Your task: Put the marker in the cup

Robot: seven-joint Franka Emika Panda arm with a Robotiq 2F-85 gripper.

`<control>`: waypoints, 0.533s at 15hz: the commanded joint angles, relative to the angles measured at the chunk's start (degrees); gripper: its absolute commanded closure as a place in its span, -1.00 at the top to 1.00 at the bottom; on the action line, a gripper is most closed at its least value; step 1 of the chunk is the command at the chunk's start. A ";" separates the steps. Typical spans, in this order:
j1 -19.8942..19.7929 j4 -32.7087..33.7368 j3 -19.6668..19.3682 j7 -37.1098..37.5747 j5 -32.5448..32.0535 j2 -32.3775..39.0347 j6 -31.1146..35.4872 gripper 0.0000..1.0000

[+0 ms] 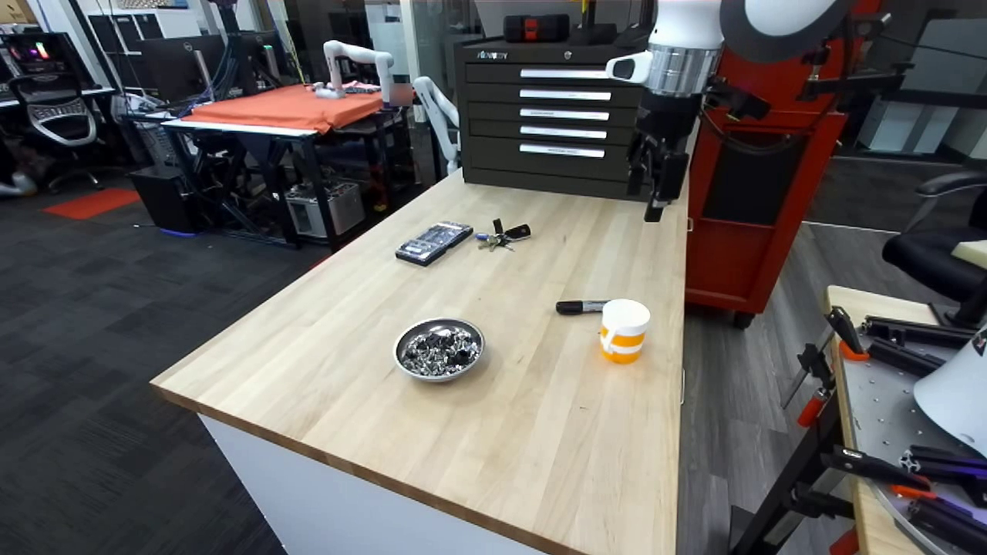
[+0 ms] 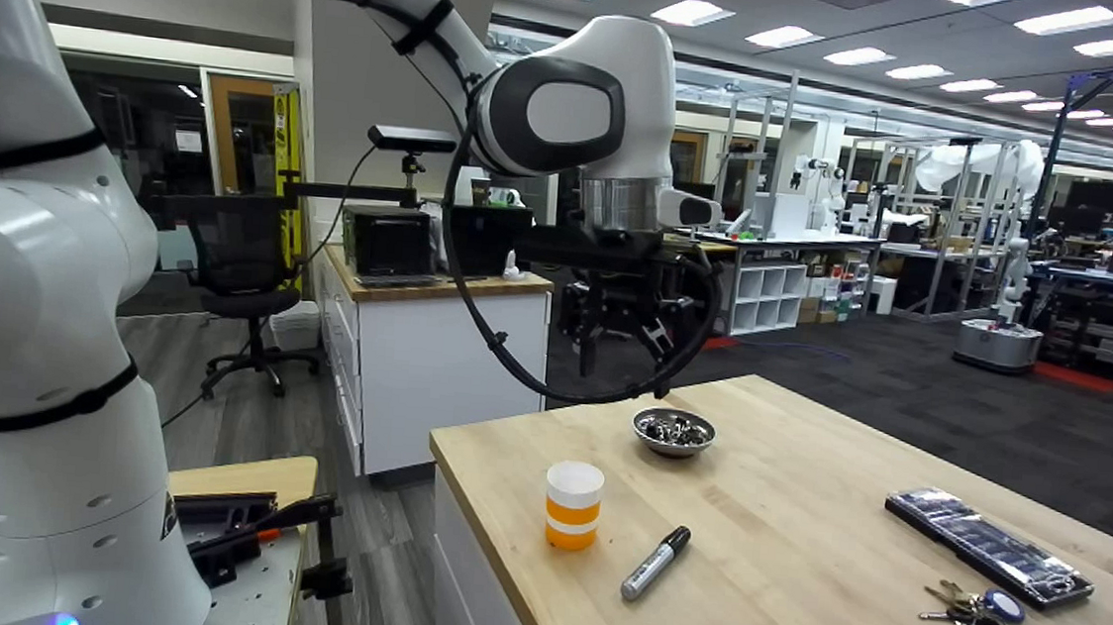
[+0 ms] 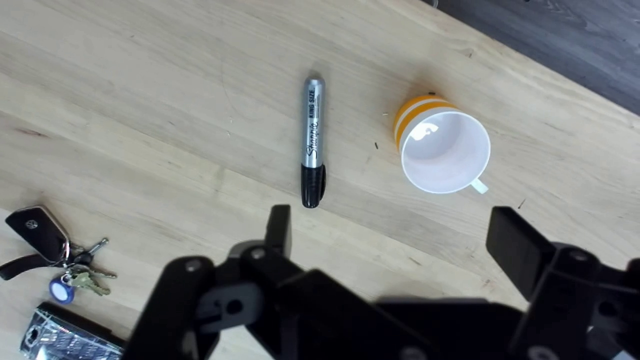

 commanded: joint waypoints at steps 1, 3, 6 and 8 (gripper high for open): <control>-0.08 0.13 0.10 0.03 0.02 0.01 -0.13 1.00; -0.08 0.15 0.10 0.03 0.03 0.01 -0.13 1.00; -0.88 -0.59 0.15 1.34 -2.53 0.73 2.58 1.00; -1.41 -1.02 0.16 1.93 -4.42 0.97 3.85 1.00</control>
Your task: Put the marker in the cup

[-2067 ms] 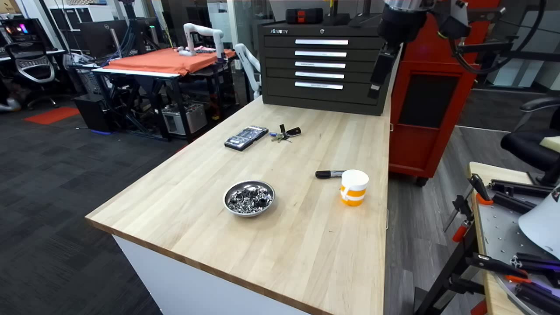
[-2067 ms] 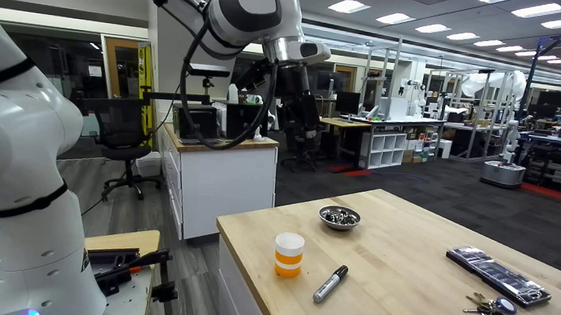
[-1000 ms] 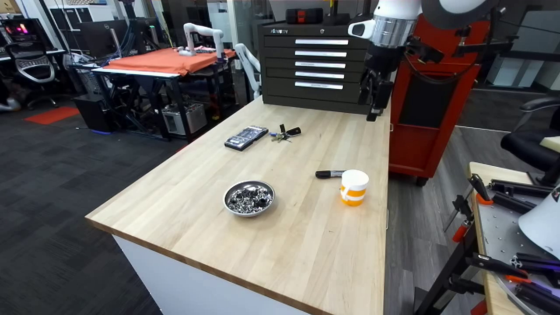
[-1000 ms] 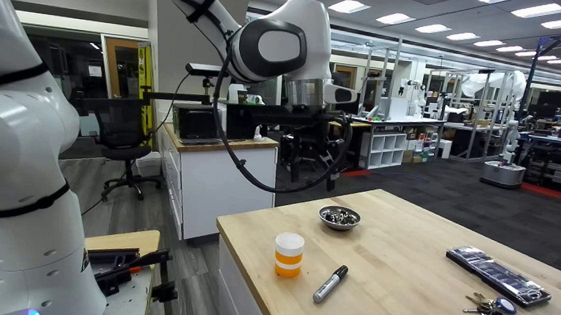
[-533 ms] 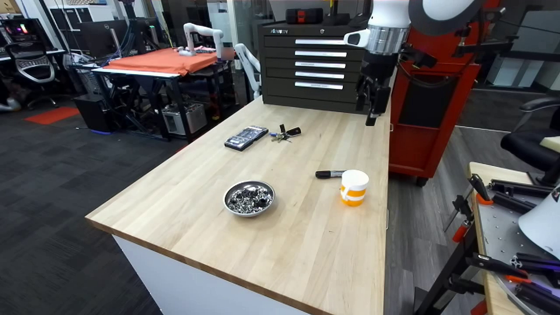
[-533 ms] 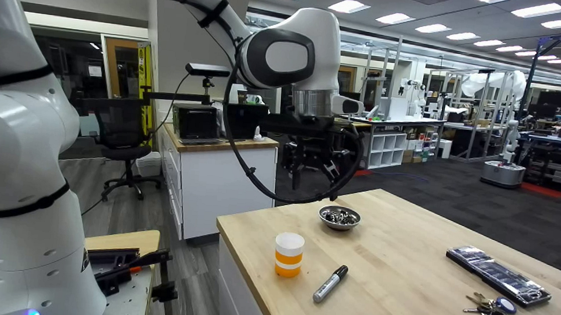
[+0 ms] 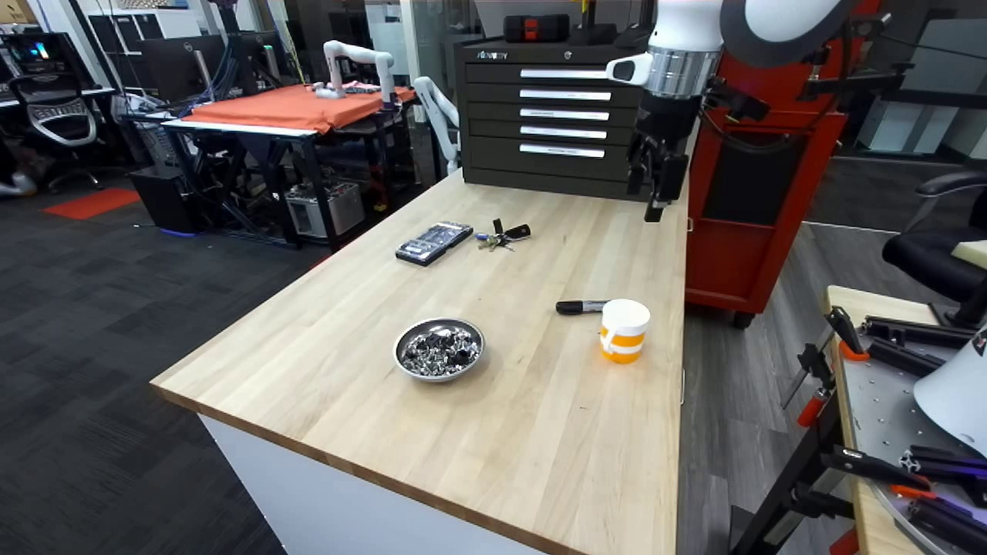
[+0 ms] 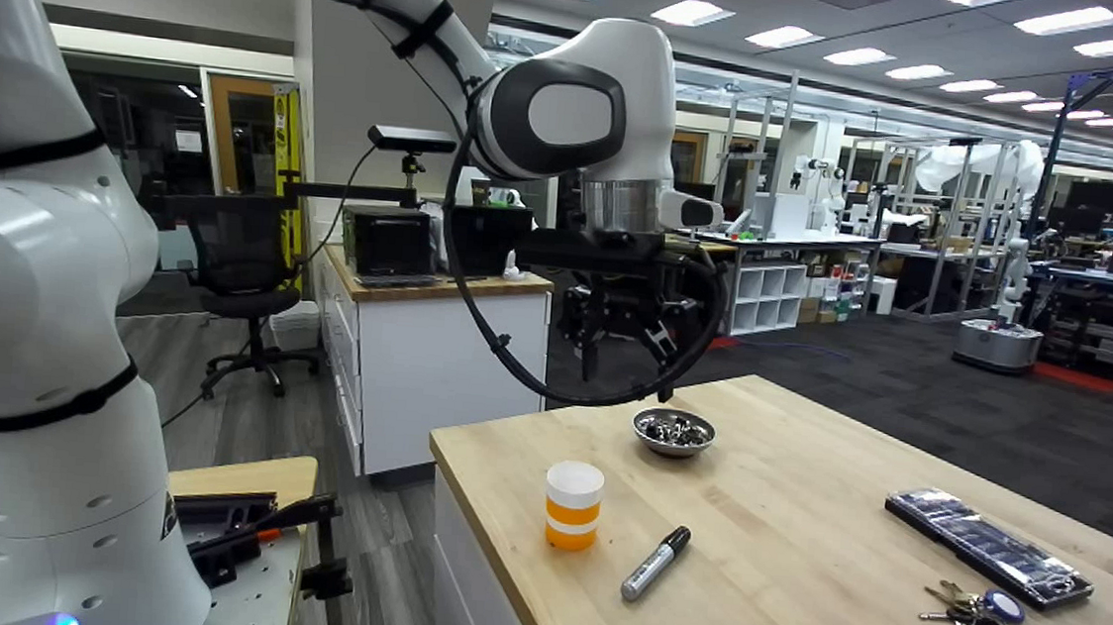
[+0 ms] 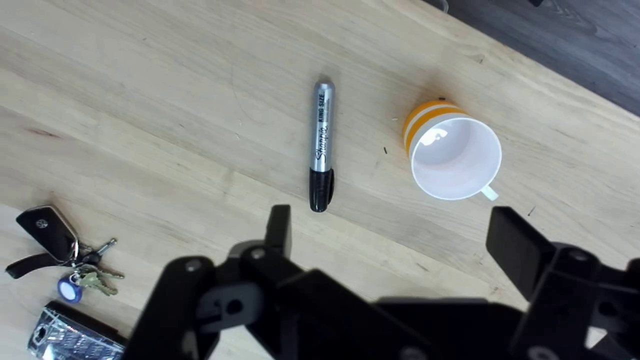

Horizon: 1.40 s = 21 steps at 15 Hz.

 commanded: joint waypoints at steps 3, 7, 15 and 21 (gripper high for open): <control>-1.67 -1.25 0.14 2.33 -5.44 1.41 5.07 1.00; -2.19 -1.81 -0.05 2.02 -7.27 3.54 8.31 1.00; -3.29 -3.24 -0.25 0.84 -6.87 9.18 16.55 1.00; -4.34 -3.00 0.01 1.08 -6.63 14.11 20.21 1.00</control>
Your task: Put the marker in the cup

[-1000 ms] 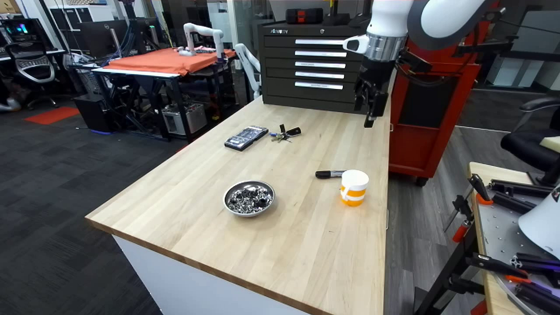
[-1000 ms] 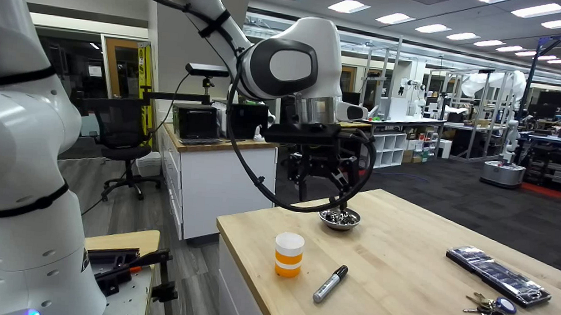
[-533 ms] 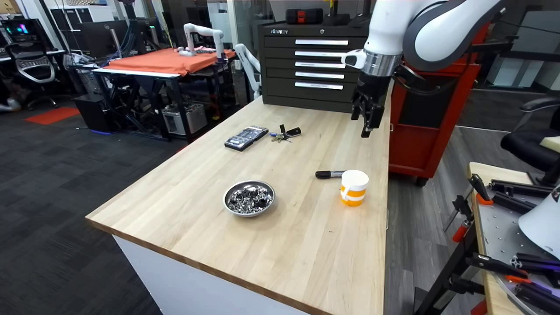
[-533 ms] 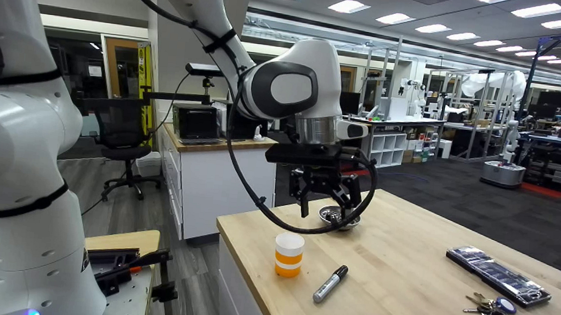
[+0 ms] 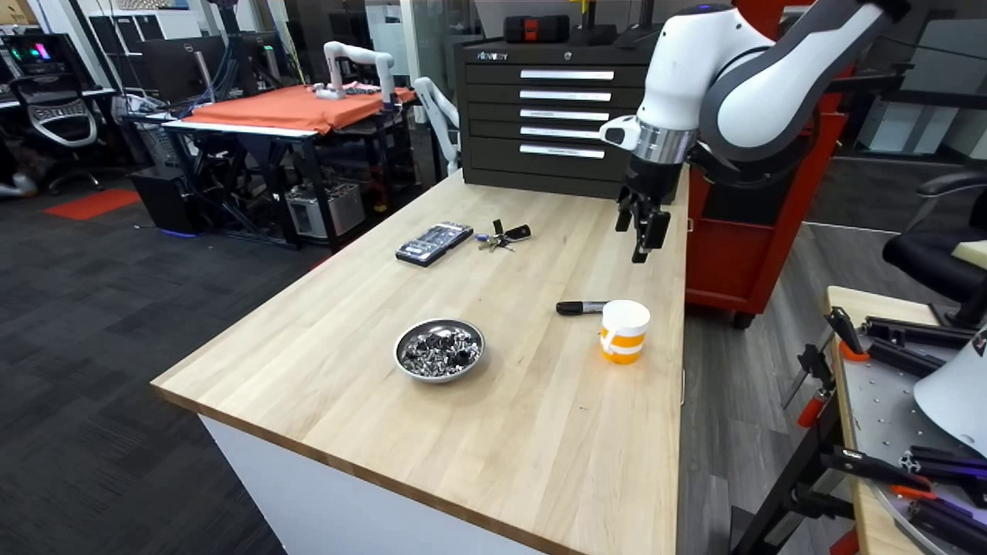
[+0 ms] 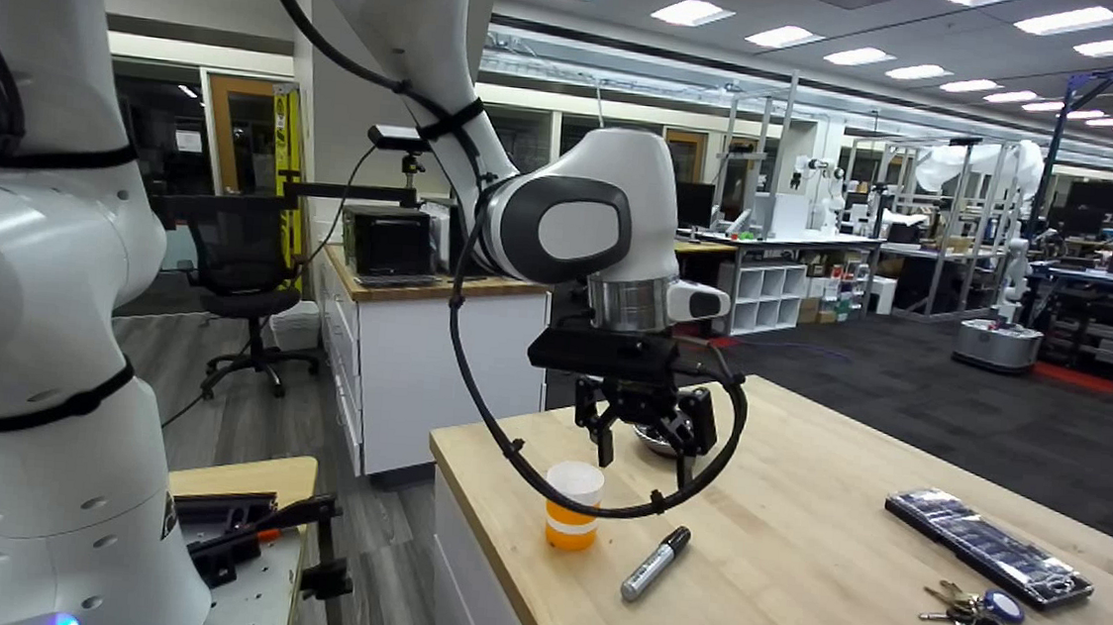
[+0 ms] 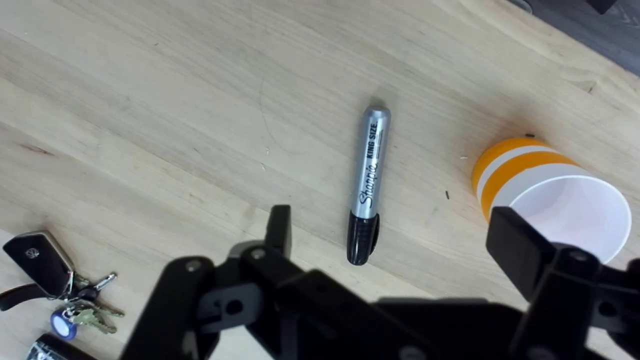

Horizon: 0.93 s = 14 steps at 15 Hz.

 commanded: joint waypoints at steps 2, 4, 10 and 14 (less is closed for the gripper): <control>-1.60 -0.32 0.48 0.03 0.10 3.88 4.26 1.00; -2.06 -0.22 0.91 -0.34 0.96 5.44 5.33 1.00; -3.58 0.31 2.49 -0.48 1.76 10.06 9.66 1.00; -4.81 1.14 3.58 -0.44 1.02 13.24 13.19 1.00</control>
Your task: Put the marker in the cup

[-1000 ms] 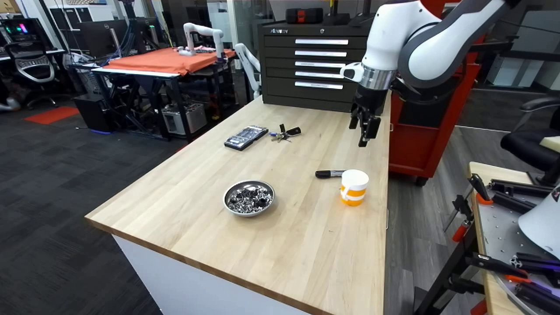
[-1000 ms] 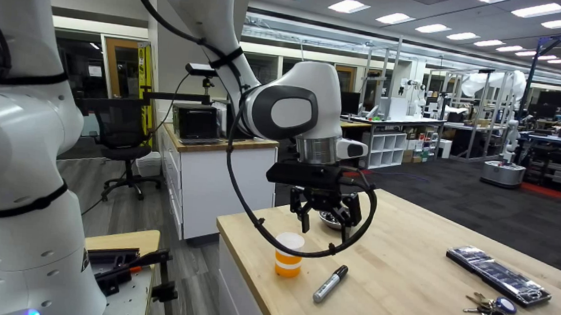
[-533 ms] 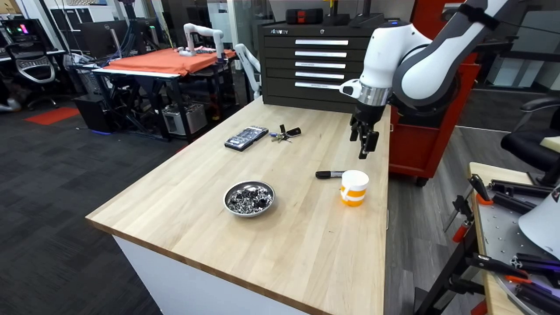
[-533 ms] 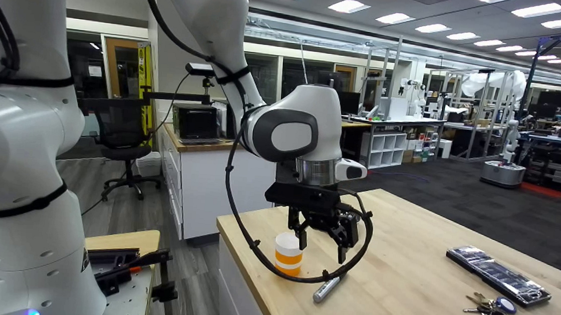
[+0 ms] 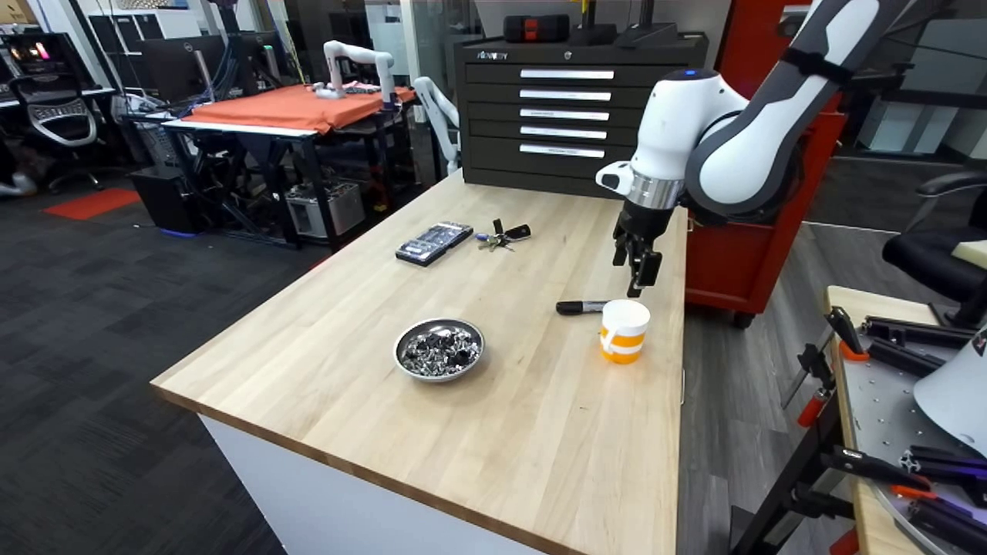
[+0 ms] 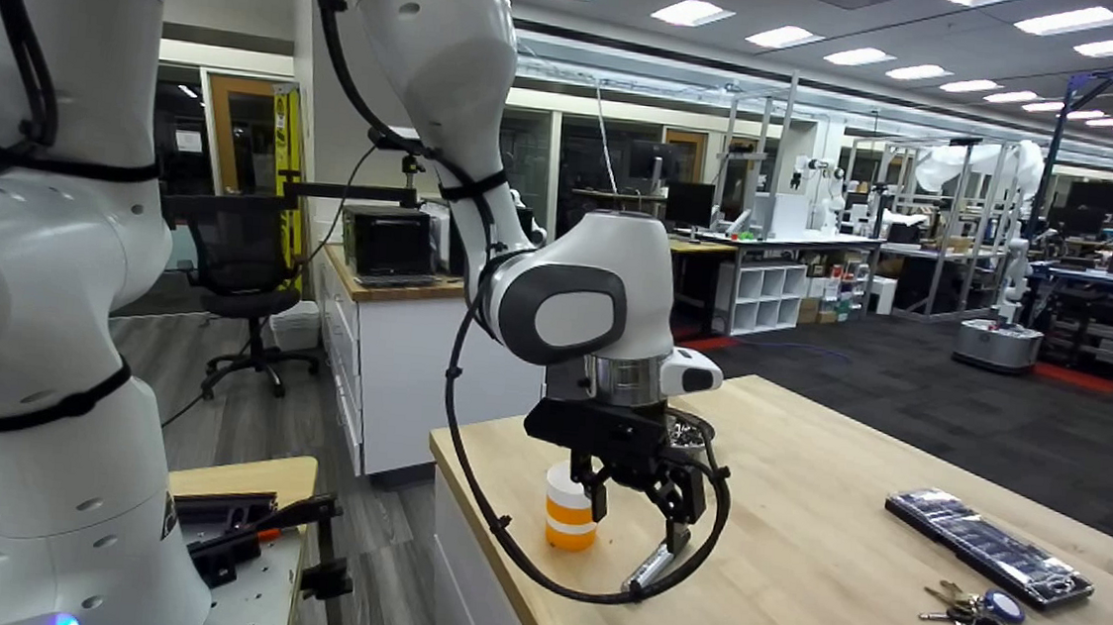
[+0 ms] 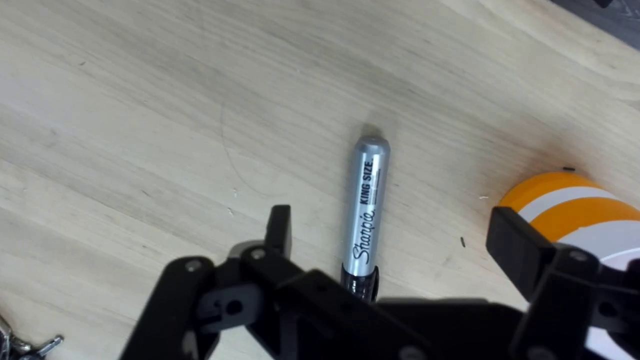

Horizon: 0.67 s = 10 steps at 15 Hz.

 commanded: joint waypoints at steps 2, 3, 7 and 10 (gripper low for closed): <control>-2.81 1.71 2.26 -0.21 -0.64 4.06 4.26 1.00; -3.19 2.23 2.58 -0.18 -0.66 4.92 4.71 1.00; -5.31 4.62 4.61 -0.36 -0.02 8.28 4.90 1.00; -7.62 6.10 6.67 -0.71 0.45 10.46 4.76 1.00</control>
